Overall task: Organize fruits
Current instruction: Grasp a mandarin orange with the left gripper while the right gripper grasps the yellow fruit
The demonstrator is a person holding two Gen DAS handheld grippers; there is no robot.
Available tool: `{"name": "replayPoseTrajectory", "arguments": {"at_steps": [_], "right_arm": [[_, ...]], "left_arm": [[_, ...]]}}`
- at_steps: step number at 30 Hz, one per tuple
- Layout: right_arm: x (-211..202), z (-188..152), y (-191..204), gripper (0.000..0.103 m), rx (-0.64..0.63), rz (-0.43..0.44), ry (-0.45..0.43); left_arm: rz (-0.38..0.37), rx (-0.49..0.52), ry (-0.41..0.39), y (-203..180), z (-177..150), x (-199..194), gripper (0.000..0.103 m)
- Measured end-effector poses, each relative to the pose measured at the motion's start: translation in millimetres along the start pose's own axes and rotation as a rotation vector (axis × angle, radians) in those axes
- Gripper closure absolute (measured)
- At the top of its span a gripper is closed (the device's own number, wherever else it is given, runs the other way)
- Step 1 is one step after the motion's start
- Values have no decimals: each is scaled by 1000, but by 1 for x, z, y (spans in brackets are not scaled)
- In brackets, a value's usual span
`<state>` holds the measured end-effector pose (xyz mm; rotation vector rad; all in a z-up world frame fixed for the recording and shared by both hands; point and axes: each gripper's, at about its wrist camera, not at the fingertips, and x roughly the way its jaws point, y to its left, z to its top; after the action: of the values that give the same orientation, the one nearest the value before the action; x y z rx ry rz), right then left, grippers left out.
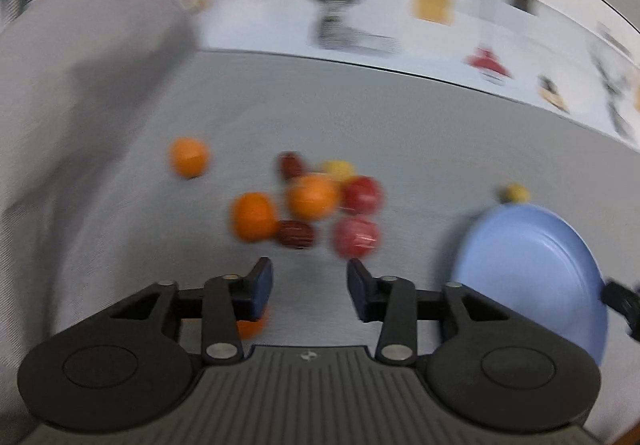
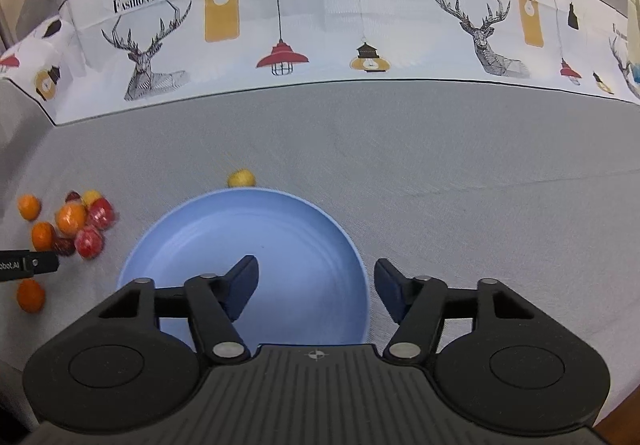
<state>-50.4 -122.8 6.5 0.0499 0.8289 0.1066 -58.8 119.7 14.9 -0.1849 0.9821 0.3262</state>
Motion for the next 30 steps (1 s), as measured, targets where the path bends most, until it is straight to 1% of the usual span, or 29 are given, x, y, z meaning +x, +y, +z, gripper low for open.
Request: {"name": "replayPoseTrajectory", "arguments": {"at_steps": [1, 3, 6, 8, 10, 12, 14, 16, 18, 23, 25, 26, 27, 29, 30], "right_arm": [[-1, 1, 2, 38, 8, 9, -6], [-3, 3, 6, 38, 19, 25, -21], [-6, 4, 15, 36, 25, 53, -44], [-7, 6, 22, 36, 29, 73, -51], [-8, 8, 27, 36, 41, 92, -65], [-4, 12, 31, 36, 46, 90, -62], [1, 24, 31, 36, 71, 112, -55], [6, 40, 29, 36, 84, 123, -68], [19, 51, 31, 36, 60, 107, -65], [69, 67, 31, 35, 50, 73, 9], [87, 69, 30, 32, 32, 58, 32], [97, 70, 30, 29, 21, 49, 46], [106, 71, 30, 29, 10, 38, 62], [122, 72, 29, 29, -9, -2, 85], [128, 71, 29, 29, -9, -12, 78]], "left_arm": [[4, -43, 12, 9, 2, 2, 48], [5, -90, 39, 20, 7, 7, 43], [6, -130, 79, 32, 7, 14, 40], [12, -141, 94, 36, 6, 16, 35], [20, -142, 101, 39, 6, 18, 35], [35, -141, 110, 40, 3, 12, 35], [45, -140, 121, 41, 1, 12, 34], [54, -138, 134, 42, 0, 14, 34], [54, -139, 145, 44, 0, 17, 35], [54, -138, 179, 43, -4, 24, 35], [57, -133, 182, 41, -4, 27, 35], [59, -129, 182, 39, -3, 29, 39], [63, -123, 182, 37, -4, 30, 41], [67, -113, 188, 35, -4, 30, 52], [73, -107, 188, 34, -4, 31, 55]]}}
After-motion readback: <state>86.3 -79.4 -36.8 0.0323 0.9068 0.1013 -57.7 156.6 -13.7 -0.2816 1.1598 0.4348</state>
